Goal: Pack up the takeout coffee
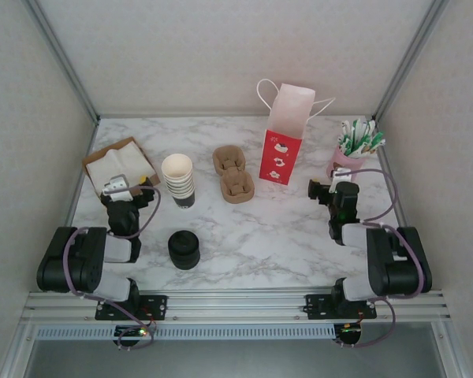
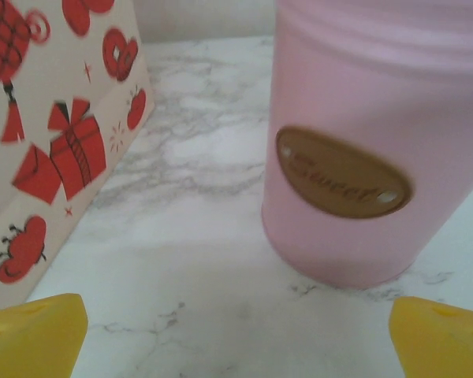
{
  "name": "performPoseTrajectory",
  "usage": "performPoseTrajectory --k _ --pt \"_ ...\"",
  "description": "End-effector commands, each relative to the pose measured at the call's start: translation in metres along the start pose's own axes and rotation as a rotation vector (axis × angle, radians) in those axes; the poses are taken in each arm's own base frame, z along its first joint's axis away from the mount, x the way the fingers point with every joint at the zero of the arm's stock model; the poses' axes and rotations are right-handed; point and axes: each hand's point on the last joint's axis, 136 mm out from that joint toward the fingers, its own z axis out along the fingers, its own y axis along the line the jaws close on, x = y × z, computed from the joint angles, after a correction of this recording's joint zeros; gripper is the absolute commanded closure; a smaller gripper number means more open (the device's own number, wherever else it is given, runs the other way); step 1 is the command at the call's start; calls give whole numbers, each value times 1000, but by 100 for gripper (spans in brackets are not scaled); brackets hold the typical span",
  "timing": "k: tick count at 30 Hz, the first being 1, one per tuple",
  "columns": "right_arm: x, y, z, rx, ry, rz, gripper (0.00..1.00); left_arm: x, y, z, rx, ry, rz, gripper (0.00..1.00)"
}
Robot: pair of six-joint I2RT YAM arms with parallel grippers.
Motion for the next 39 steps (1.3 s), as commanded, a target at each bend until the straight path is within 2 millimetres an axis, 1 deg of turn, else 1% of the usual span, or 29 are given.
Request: performPoseTrajectory --k 1,4,7,8,9,10,15,17,18,19,20,21,23,26,28,30,33,35,37,39 --pt "-16 -5 -16 35 -20 7 1 -23 0 -8 -6 -77 -21 1" --pt "-31 -7 -34 39 -29 28 1 -35 0 -12 -8 -87 -26 0" --pt "-45 -8 -55 41 -27 76 1 -52 3 -15 -44 -84 -82 0" --pt "-45 -10 -64 43 -20 103 1 -59 1 -18 -33 -91 -93 0" --pt "-64 -10 -73 40 -54 132 1 -65 -1 -21 -22 -101 -104 1" --pt "-73 -10 -83 33 -68 162 1 -73 -2 -24 -16 -110 -122 1" --pt "-101 -12 -133 25 -46 289 1 -105 -13 -42 36 -119 -217 1" --pt "-108 -12 -153 23 -7 334 1 -118 -18 -51 69 -120 -273 1" --pt "-107 -12 -159 23 21 342 1 -121 -17 -55 66 -119 -302 1" --pt "-107 -11 -164 19 50 346 1 -125 -12 -59 33 -112 -366 0" --pt "-105 -8 -167 9 78 344 1 -128 -5 -63 -2 -104 -431 1" --pt "-104 -6 -169 -1 100 344 1 -129 -4 -67 -11 -88 -457 0" --pt "-98 0 -173 -31 142 363 1 -139 -12 -75 39 -78 -482 0" --pt "-99 16 -177 -119 182 368 1 -149 -21 -82 79 -31 -527 1" --pt "-99 23 -178 -157 205 383 1 -154 -28 -84 94 25 -522 0" --pt "-100 26 -178 -164 222 410 1 -161 -35 -85 116 64 -491 0" --pt "-98 29 -177 -179 242 432 1 -161 -33 -86 89 91 -568 0" --pt "-94 36 -175 -212 265 454 1 -168 -50 -89 191 96 -574 0" --pt "-91 46 -173 -265 282 461 1 -167 -44 -87 138 131 -630 0" --pt "-87 51 -172 -296 299 469 1 -173 -52 -84 150 176 -602 0"
